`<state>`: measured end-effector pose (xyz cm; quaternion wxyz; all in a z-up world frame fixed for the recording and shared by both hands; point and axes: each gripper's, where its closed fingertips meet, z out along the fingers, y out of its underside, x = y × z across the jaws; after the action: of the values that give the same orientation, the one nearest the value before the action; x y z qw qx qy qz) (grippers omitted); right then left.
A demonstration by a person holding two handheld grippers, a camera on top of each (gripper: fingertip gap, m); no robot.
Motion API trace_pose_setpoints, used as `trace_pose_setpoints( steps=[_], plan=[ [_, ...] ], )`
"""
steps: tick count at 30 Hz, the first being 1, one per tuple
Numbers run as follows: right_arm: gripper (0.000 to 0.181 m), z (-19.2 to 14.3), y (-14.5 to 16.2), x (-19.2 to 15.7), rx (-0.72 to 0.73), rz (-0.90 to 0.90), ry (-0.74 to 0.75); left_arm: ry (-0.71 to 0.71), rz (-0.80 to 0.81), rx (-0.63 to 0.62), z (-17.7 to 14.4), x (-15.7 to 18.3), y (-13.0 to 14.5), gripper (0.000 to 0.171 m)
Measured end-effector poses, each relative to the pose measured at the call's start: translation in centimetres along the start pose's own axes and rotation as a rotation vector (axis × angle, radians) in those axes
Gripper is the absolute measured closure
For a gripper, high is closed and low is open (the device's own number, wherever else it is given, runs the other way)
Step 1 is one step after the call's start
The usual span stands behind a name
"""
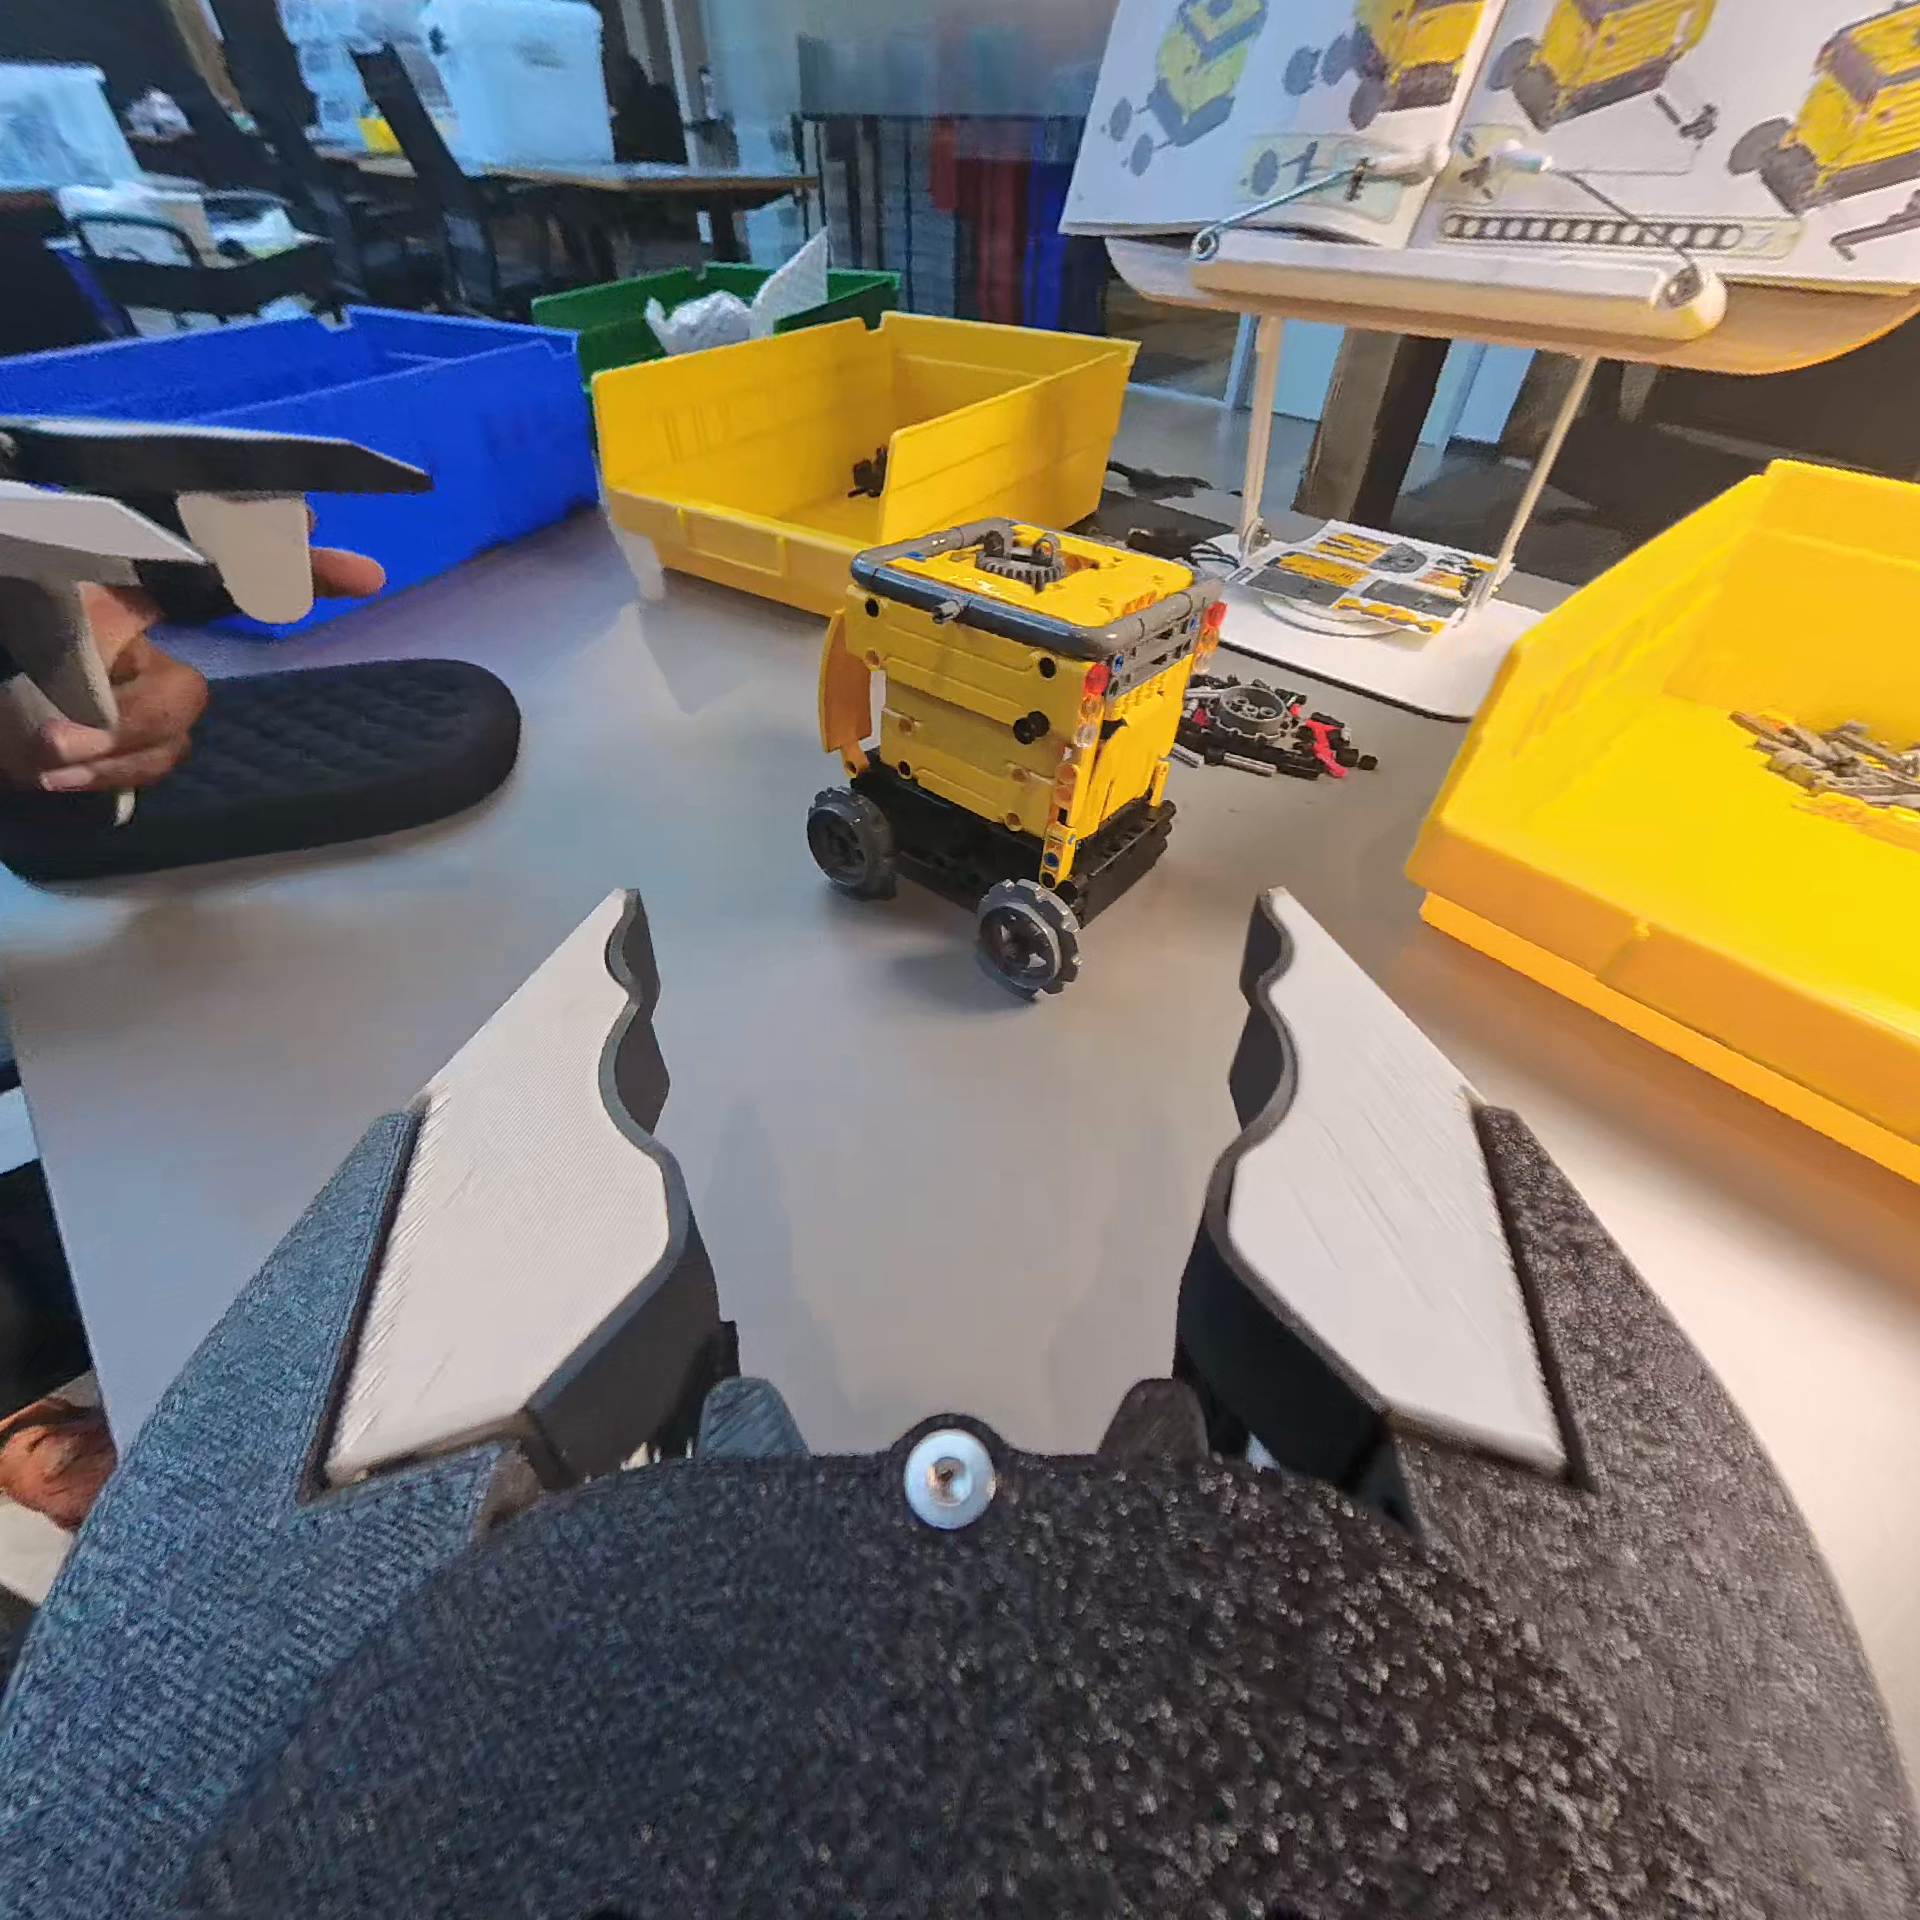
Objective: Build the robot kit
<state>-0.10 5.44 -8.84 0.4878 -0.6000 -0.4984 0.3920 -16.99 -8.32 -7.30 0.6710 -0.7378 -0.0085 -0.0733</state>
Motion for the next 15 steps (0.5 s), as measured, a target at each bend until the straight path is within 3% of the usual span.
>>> trace_pose_setpoints(
  steps=[15],
  plan=[
    [0.097, -0.4, 2.2, 1.1, -0.022, 0.042, 0.008, 0.027, 0.141, -0.162, 4.3, 0.7, 1.8, 0.06]
  ],
)
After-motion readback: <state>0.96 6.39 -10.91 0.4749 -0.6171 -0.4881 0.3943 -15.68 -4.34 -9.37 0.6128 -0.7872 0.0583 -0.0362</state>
